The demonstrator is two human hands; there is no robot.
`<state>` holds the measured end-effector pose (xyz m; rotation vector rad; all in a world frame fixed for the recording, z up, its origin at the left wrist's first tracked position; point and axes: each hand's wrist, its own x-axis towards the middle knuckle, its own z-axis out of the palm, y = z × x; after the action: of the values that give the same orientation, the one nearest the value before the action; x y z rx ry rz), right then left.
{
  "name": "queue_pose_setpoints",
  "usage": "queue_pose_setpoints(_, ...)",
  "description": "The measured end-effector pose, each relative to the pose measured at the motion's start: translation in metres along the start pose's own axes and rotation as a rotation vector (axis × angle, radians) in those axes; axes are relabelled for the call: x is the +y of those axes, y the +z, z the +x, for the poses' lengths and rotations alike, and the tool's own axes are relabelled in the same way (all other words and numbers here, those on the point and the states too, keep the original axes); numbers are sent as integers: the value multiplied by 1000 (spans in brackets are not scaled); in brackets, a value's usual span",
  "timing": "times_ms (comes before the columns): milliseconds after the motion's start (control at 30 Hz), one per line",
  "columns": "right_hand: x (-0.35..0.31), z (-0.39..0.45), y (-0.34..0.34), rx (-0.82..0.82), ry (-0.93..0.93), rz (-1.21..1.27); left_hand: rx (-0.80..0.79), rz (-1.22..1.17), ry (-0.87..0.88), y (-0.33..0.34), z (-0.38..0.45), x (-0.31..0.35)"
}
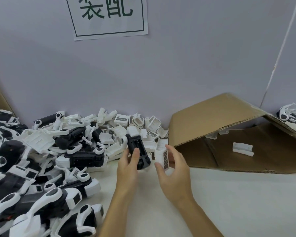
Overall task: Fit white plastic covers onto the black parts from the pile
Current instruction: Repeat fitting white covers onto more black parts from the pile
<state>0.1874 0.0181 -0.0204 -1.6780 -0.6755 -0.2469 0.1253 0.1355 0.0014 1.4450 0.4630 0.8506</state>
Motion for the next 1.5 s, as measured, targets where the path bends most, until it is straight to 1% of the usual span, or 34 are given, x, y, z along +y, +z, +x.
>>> queue_pose_setpoints(167,-6,-1,7,23,94,222,-158,231,65,8,-4,-8)
queue_pose_setpoints(233,-9,-1,9,51,77,212,-212,314,106,12,-7,-8)
queue_pose_setpoints(333,-10,-1,9,74,42,167,-255,360,141,18,-13,-5)
queue_pose_setpoints(467,-6,1,9,79,33,155,-255,330,127,19,-14,-4)
queue_pose_setpoints(633,-7,-2,8,-17,-23,87,-277,354,144,18,-16,3)
queue_pose_setpoints(700,-8,-2,8,-40,-42,84,-262,312,131,17,-14,2)
queue_pose_setpoints(800,-6,-2,8,-32,12,148,-208,185,106,15,-11,-1)
queue_pose_setpoints(867,-6,-2,7,-17,57,183,-188,143,102,14,-10,-1)
queue_pose_setpoints(1000,-9,-2,8,3,-17,106,-203,120,70,15,-10,-4)
queue_pose_setpoints(1100,-12,-2,9,43,-58,90,-211,144,83,16,-9,-5)
queue_pose_setpoints(1233,-11,-4,9,24,-58,43,-219,157,99,18,-10,-4)
queue_pose_setpoints(1367,-11,-3,9,15,-9,94,-200,64,64,17,-10,-4)
queue_pose_setpoints(1500,-8,-2,8,-22,12,163,-179,24,42,16,-9,-1)
